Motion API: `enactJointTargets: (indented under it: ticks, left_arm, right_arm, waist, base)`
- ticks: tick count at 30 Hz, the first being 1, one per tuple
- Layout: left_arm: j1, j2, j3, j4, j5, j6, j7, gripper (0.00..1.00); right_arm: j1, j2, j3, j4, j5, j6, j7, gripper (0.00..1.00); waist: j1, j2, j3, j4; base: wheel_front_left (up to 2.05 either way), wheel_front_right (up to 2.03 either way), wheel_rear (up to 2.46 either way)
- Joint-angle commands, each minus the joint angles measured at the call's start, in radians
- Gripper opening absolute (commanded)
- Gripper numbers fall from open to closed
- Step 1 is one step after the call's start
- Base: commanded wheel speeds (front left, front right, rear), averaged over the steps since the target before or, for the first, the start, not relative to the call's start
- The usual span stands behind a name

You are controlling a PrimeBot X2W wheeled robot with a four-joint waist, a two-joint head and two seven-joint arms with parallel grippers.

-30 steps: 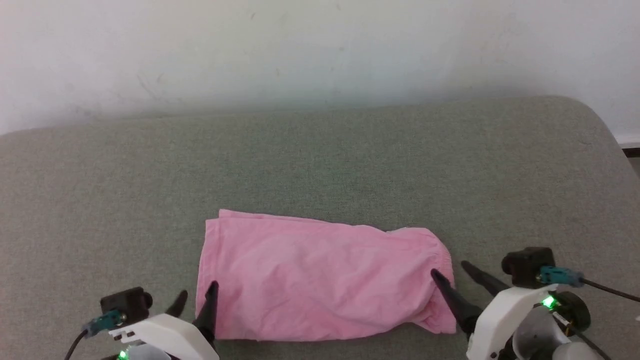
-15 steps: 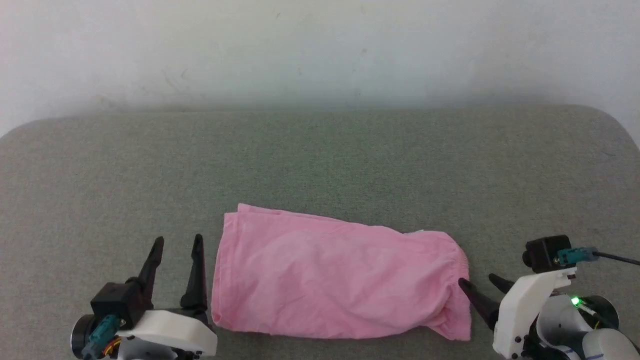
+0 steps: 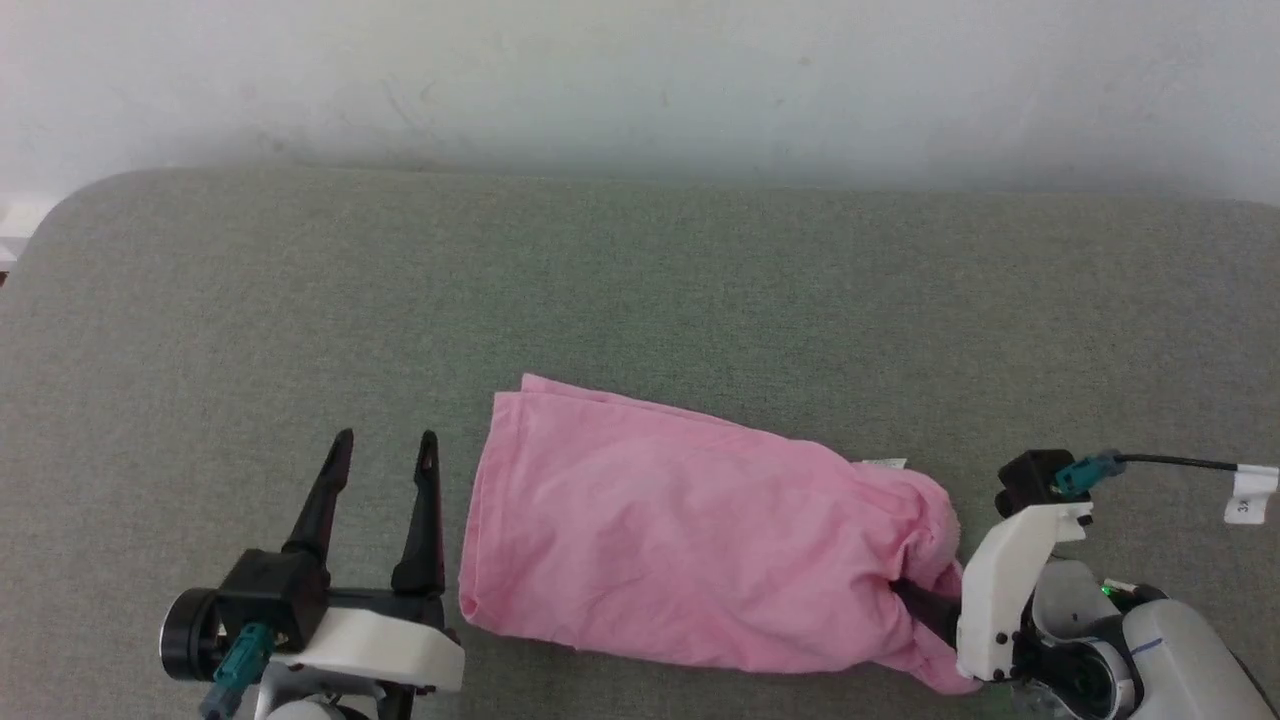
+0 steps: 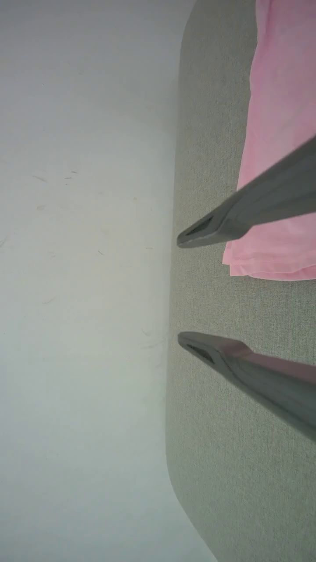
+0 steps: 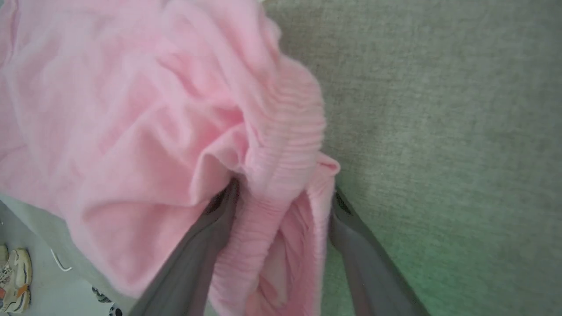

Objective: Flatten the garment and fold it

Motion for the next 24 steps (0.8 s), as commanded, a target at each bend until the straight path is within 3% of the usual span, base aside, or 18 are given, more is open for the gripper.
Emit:
enactJointTargets:
  ticks: [1,2,3,4,16,24]
  left_arm:
    - [-0.012,-0.008,0.006,-0.007,0.012,-0.007,-0.005,1.0]
    - [-0.011,-0.012,0.009,-0.009,0.016,-0.01,-0.005,1.0]
    - [-0.009,-0.016,0.013,-0.009,0.02,-0.012,-0.005,1.0]
    - [-0.007,-0.018,0.017,-0.008,0.024,-0.013,-0.005,1.0]
    - [0.043,-0.022,0.055,-0.017,0.057,-0.017,-0.005,1.0]
    - [0.067,-0.025,0.061,-0.018,0.059,-0.014,-0.005,1.0]
  right_arm:
    - [0.015,0.014,0.037,0.043,0.018,-0.001,0.038,1.0]
    - [0.014,0.014,0.048,0.051,0.031,-0.001,0.05,0.86]
    - [0.013,0.014,0.057,0.056,0.044,-0.001,0.059,0.39]
    - [0.011,0.011,0.065,0.058,0.053,-0.001,0.06,0.0]
    - [0.039,-0.079,0.048,-0.076,0.104,-0.001,-0.021,0.0]
    - [0.128,-0.133,-0.146,-0.145,0.114,-0.001,0.022,0.0]
  waist:
    - [0.0,0.0,0.005,0.008]
    - [0.0,0.0,0.005,0.01]
    - [0.0,0.0,0.004,0.01]
    - [0.0,0.0,0.002,0.01]
    - [0.0,0.0,-0.05,-0.021]
    - [0.0,0.0,-0.057,-0.036]
  base:
    - [0.0,0.0,0.0]
    - [0.0,0.0,0.0]
    - [0.0,0.0,0.0]
    - [0.0,0.0,0.0]
    - [0.0,0.0,0.0]
    - [0.0,0.0,0.0]
